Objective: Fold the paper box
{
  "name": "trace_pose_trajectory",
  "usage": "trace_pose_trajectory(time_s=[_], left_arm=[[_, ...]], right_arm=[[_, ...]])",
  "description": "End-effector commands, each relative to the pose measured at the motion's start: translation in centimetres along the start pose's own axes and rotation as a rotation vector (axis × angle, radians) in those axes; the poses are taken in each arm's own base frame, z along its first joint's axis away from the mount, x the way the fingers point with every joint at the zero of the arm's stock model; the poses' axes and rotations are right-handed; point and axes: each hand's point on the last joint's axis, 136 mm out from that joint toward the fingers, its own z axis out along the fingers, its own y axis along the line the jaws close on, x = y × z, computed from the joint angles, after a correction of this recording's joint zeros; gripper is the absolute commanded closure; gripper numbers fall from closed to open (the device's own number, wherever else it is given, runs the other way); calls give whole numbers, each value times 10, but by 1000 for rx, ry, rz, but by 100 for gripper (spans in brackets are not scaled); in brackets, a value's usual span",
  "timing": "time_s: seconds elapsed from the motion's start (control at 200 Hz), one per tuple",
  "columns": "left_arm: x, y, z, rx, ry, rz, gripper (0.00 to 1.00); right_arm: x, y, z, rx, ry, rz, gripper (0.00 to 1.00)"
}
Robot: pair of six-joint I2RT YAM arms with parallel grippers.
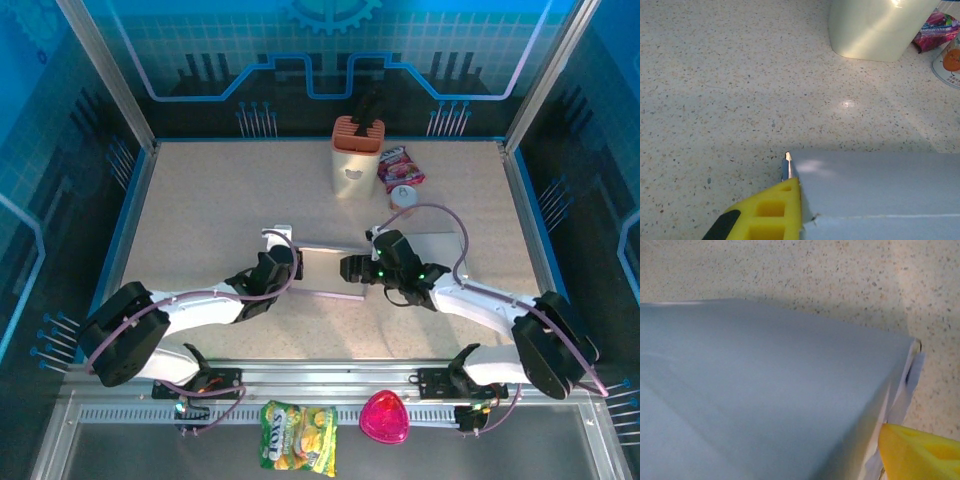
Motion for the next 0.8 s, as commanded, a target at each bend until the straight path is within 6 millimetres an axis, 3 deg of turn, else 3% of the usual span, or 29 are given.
trace_pose_trajectory(time_s=[0.0, 0.22, 0.455, 0.61, 0.795], left_arm=[[9, 9, -4, -43, 19, -29, 100], [13, 13, -3, -79, 20, -40, 100], [12, 15, -4, -151, 14, -12, 100], [10, 14, -7, -201, 2, 18, 100], [10, 15, -10, -250, -8, 41, 100]], right_arm=[[20, 1, -10, -10, 78, 33, 19], [35, -3, -25, -4, 121, 50, 17], [31, 13, -58, -93, 47, 151, 16], [6, 27, -90, -143, -74, 264, 20], [-34, 26, -119, -68, -175, 413, 21]])
